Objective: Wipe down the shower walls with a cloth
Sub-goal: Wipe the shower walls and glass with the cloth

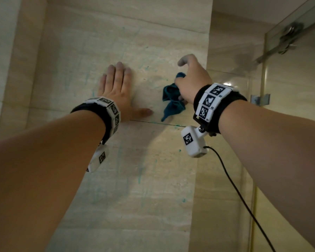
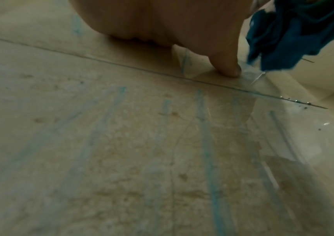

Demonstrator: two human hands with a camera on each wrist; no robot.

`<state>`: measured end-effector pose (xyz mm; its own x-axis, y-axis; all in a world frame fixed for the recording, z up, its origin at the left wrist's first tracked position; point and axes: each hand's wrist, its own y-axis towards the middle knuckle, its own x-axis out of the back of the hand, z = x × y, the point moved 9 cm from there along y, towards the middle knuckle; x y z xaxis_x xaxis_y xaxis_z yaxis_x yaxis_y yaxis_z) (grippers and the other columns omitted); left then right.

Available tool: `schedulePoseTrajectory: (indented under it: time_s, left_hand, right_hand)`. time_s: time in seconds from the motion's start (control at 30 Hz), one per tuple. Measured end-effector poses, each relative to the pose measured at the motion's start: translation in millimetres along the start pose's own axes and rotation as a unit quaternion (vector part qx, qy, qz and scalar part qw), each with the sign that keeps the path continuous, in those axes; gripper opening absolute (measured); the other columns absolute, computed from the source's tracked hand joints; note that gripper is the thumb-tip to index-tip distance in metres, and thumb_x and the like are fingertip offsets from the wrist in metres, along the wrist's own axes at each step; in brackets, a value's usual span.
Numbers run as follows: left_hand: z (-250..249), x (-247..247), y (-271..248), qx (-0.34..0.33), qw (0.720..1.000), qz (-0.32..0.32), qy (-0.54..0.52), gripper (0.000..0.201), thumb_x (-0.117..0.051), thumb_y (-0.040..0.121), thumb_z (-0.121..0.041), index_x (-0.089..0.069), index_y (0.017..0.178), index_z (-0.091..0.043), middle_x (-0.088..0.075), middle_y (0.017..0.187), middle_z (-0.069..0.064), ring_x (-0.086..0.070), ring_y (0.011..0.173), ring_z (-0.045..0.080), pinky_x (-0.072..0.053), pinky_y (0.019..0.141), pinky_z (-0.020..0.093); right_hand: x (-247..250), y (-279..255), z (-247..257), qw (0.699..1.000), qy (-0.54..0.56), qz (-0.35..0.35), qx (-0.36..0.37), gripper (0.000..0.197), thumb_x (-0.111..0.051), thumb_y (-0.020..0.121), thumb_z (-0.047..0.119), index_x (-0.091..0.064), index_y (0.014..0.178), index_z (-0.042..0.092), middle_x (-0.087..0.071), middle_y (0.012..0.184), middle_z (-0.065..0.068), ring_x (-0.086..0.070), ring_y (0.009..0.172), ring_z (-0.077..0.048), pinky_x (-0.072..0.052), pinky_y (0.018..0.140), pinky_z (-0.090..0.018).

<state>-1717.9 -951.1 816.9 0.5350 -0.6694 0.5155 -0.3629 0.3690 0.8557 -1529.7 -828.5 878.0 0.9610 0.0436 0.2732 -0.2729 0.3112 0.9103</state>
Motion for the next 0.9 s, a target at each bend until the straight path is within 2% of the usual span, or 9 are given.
schedulePoseTrajectory:
  time_s: [0.07, 0.13, 0.23, 0.33, 0.43, 0.57, 0.73, 0.8, 0.9]
  left_hand:
    - [0, 0, 0, -0.001, 1.000, -0.003, -0.002, 0.147, -0.044, 0.064, -0.103, 0.027, 0.160, -0.018, 0.036, 0.167, 0.004, 0.031, 0.155, 0.027, 0.014, 0.127, 0.045]
    - [1, -1, 1, 0.000, 1.000, -0.005, -0.003, 0.147, -0.044, 0.064, -0.104, 0.027, 0.160, -0.018, 0.036, 0.167, 0.004, 0.031, 0.155, 0.026, 0.014, 0.127, 0.045]
    - [1, -1, 0, -0.001, 1.000, -0.004, -0.002, 0.146, -0.043, 0.064, -0.103, 0.028, 0.159, -0.018, 0.037, 0.166, 0.003, 0.032, 0.154, 0.026, 0.015, 0.127, 0.045]
    - [1, -1, 0, 0.003, 1.000, -0.014, -0.005, 0.147, -0.044, 0.063, -0.103, 0.026, 0.160, -0.018, 0.036, 0.167, 0.004, 0.031, 0.155, 0.025, 0.014, 0.127, 0.045]
    - [1, -1, 2, 0.006, 1.000, -0.022, -0.004, 0.147, -0.043, 0.062, -0.104, 0.025, 0.160, -0.018, 0.034, 0.167, 0.003, 0.030, 0.155, 0.025, 0.014, 0.127, 0.044]
    - [2, -1, 2, 0.001, 1.000, -0.025, 0.001, 0.146, -0.041, 0.063, -0.105, 0.026, 0.160, -0.017, 0.035, 0.167, 0.004, 0.030, 0.155, 0.025, 0.014, 0.127, 0.044]
    - [1, -3, 3, 0.001, 1.000, -0.023, -0.001, 0.148, -0.037, 0.061, -0.107, 0.026, 0.160, -0.017, 0.035, 0.167, 0.003, 0.030, 0.155, 0.025, 0.014, 0.127, 0.044]
    - [2, -3, 2, 0.003, 1.000, -0.015, 0.002, 0.147, -0.041, 0.063, -0.105, 0.027, 0.160, -0.018, 0.036, 0.167, 0.002, 0.032, 0.155, 0.024, 0.014, 0.127, 0.043]
    - [3, -3, 3, 0.000, 1.000, -0.010, 0.007, 0.146, -0.043, 0.064, -0.104, 0.029, 0.159, -0.018, 0.038, 0.166, 0.002, 0.034, 0.154, 0.024, 0.015, 0.127, 0.044]
  right_hand:
    - [10, 1, -6, 0.996, 0.059, -0.056, -0.021, 0.016, -0.051, 0.100, 0.012, -0.057, 0.105, 0.026, -0.066, 0.088, -0.002, -0.073, 0.063, -0.025, -0.062, 0.052, -0.047]
    - [19, 4, -3, 0.994, 0.038, -0.101, 0.002, 0.011, -0.056, 0.100, 0.015, -0.064, 0.102, 0.023, -0.064, 0.096, 0.005, -0.071, 0.083, -0.022, -0.062, 0.071, -0.037]
    - [7, 7, 4, 0.994, -0.065, -0.070, 0.056, 0.025, -0.056, 0.102, 0.020, -0.066, 0.125, 0.018, -0.057, 0.131, -0.005, -0.061, 0.113, -0.023, -0.044, 0.093, -0.024]
    - [-25, -3, 8, 0.979, -0.159, 0.011, 0.128, 0.043, -0.048, 0.107, 0.020, -0.051, 0.149, 0.013, -0.040, 0.157, -0.009, -0.048, 0.137, -0.027, -0.039, 0.113, -0.033]
    - [-49, -15, -4, 0.960, -0.215, 0.052, 0.170, 0.050, -0.036, 0.110, 0.017, -0.031, 0.160, 0.016, -0.025, 0.168, -0.008, -0.020, 0.155, -0.025, -0.024, 0.125, -0.039]
    - [-75, -39, -15, 0.939, -0.270, 0.084, 0.195, 0.060, -0.029, 0.110, 0.033, -0.008, 0.164, 0.018, -0.009, 0.171, -0.008, 0.003, 0.159, -0.021, 0.003, 0.129, -0.040]
    - [-96, -54, -11, 0.902, -0.310, 0.146, 0.261, 0.066, -0.025, 0.109, 0.050, -0.004, 0.165, 0.022, -0.004, 0.172, -0.006, 0.007, 0.158, -0.018, 0.009, 0.127, -0.039]
    - [-80, -29, -18, 0.913, -0.309, 0.144, 0.226, 0.066, -0.021, 0.109, 0.051, 0.000, 0.165, 0.023, 0.002, 0.172, -0.008, 0.010, 0.158, -0.020, 0.008, 0.127, -0.040]
    - [-35, 26, -32, 0.950, -0.275, 0.095, 0.115, 0.068, -0.019, 0.109, 0.053, 0.001, 0.165, 0.022, 0.007, 0.172, -0.008, 0.009, 0.158, -0.022, 0.004, 0.128, -0.043]
